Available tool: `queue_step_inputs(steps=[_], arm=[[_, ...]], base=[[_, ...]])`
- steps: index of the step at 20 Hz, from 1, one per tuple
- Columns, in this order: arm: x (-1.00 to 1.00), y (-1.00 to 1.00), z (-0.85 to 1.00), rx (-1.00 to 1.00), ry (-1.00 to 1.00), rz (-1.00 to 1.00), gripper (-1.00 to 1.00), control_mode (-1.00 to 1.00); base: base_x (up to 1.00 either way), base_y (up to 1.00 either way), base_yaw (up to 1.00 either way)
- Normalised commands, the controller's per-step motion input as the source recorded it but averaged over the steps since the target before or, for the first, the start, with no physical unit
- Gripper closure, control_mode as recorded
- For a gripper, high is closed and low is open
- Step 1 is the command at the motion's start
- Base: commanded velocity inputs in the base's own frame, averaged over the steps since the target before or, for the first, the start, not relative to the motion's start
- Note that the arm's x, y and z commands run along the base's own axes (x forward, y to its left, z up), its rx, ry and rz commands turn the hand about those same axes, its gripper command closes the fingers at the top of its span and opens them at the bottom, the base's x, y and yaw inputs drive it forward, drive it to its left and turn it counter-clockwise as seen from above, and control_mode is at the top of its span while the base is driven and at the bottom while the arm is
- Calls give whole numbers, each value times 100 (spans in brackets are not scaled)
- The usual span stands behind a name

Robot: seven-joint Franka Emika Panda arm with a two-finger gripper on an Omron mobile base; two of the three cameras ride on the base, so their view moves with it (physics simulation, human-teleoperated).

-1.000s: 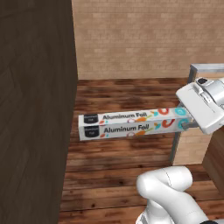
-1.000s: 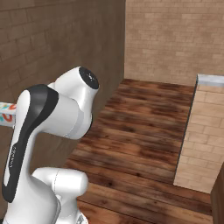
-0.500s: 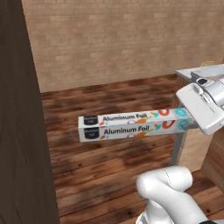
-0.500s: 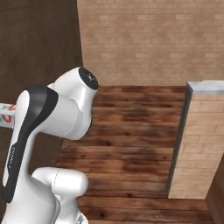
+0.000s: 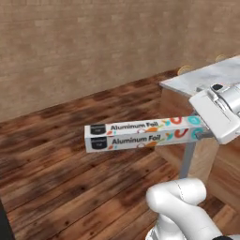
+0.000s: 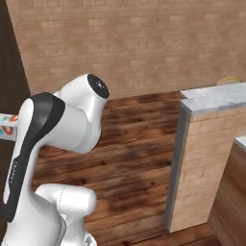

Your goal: Retrieve the tupperware and aluminum foil from the cabinet and place them on the dining counter near the plate with hot dog and eggplant to prepare for storing leftovers.

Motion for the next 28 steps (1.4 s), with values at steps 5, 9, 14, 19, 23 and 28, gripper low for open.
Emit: queue_step_inputs(steps=[5,9,14,19,23,28], arm=[[0,0,0,0,0,0,100,100],[0,0,0,0,0,0,100,100],[0,0,0,0,0,0,100,100],[0,0,0,0,0,0,100,100],[0,0,0,0,0,0,100,100],[0,0,0,0,0,0,100,100]], base=[[100,71,-49],[100,84,-47],[100,97,-45],[100,99,-45],[100,98,-46],[100,99,-46]])
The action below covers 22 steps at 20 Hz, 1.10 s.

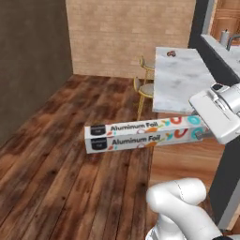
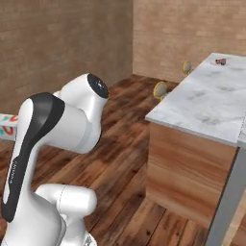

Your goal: Retrieve the tupperware and aluminum foil from the cabinet and place them on the dining counter near the plate with hot dog and eggplant to prepare for storing leftovers.

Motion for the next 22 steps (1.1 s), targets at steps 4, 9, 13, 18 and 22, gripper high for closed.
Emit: queue_step_inputs(steps=[4,9,13,18,22], arm=[[0,0,0,0,0,0,100,100],[0,0,0,0,0,0,100,100],[0,0,0,0,0,0,100,100],[0,0,0,0,0,0,100,100],[0,0,0,0,0,0,100,100]], base=[[100,100,-47],[100,99,-47],[100,98,-47],[100,97,-48],[96,99,-51]])
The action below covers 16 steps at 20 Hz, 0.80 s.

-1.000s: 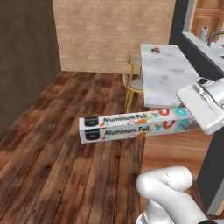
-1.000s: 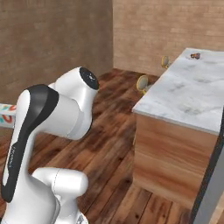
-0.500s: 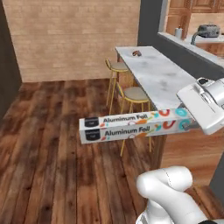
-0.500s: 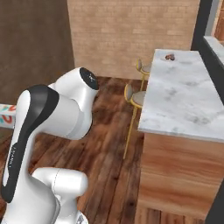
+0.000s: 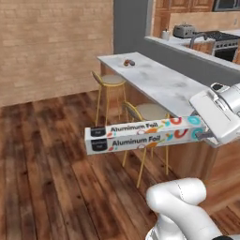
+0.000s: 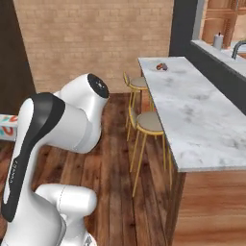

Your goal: Retrieve the tupperware and aluminum foil from the cabinet and place them on the dining counter near the plate with hot dog and eggplant to prepare for storing leftovers.

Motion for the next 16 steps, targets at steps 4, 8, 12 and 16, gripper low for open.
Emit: queue_step_inputs(steps=[4,8,12,16], arm=[[0,0,0,0,0,0,100,100],[0,0,0,0,0,0,100,100],[0,0,0,0,0,0,100,100],[0,0,0,0,0,0,100,100]], base=[[93,99,-52],[96,99,-52],[98,100,-51],[100,100,-48]])
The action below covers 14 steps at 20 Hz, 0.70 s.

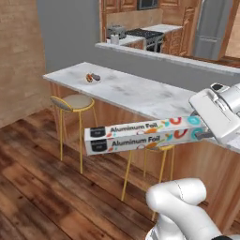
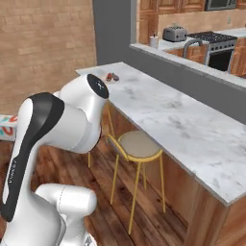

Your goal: Retrieve the tupperware and aluminum foil from the cabinet and place them on the dining counter near the plate with hot dog and eggplant to prepare for storing leftovers.

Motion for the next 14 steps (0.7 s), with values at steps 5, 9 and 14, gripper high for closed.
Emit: queue_step_inputs(steps=[5,9,14], arm=[[0,0,0,0,0,0,100,100],[0,0,0,0,0,0,100,100],[0,0,0,0,0,0,100,100]], base=[[98,100,-46],[65,100,-41],[46,100,-36]])
